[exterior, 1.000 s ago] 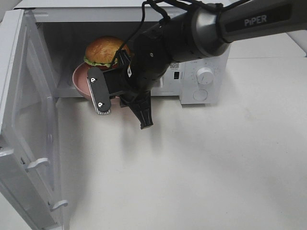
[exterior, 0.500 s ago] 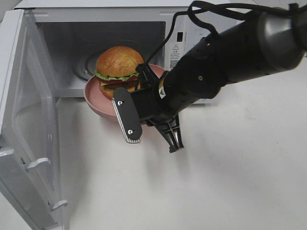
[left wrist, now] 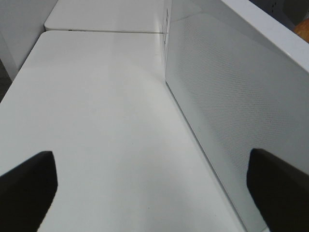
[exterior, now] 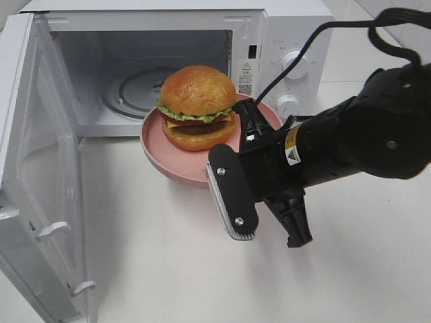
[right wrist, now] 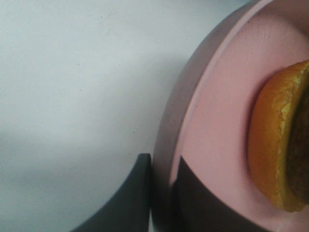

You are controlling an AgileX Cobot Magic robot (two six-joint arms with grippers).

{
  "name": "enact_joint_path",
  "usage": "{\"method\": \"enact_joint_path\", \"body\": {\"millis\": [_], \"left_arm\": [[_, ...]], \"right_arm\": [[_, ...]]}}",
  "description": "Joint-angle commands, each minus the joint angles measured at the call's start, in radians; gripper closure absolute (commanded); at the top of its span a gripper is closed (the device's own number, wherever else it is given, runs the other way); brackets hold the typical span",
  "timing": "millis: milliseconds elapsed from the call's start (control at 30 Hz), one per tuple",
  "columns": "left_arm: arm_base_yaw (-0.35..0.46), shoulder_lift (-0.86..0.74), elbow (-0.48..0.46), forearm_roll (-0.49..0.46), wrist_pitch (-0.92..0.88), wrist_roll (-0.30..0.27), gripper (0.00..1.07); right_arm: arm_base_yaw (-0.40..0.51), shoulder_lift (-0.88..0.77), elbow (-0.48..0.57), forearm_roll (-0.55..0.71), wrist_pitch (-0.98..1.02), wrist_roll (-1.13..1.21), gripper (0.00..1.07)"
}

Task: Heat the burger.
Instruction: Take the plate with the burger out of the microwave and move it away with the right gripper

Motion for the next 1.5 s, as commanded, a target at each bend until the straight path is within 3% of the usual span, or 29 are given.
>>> {"method": "enact_joint_path", "body": {"millis": [33, 433, 1000, 1333, 1500], "left_arm": [[0.001, -0.009, 0.001, -0.004, -0.005, 0.002, 0.04], [0.001, -0.009, 0.001, -0.004, -0.005, 0.002, 0.04], [0.001, -0.009, 0.001, -0.004, -0.005, 0.002, 0.04], [0.001, -0.009, 0.001, -0.004, -0.005, 0.002, 0.04], [0.001, -0.009, 0.001, -0.004, -0.005, 0.002, 0.04]], "right_arm": [[0.003, -0.059, 0.03, -0.013, -0.071, -0.008, 1.07], [0.003, -0.289, 0.222, -0.013, -0.01, -0.007, 1.07], [0.003, -0.573, 0.333, -0.025, 0.197, 0.073, 1.07], [0.003, -0.698, 0.337, -0.136, 0.358, 0.354, 1.07], [0.003, -0.73, 0.337, -0.291, 0.48, 0.571, 1.07]]}}
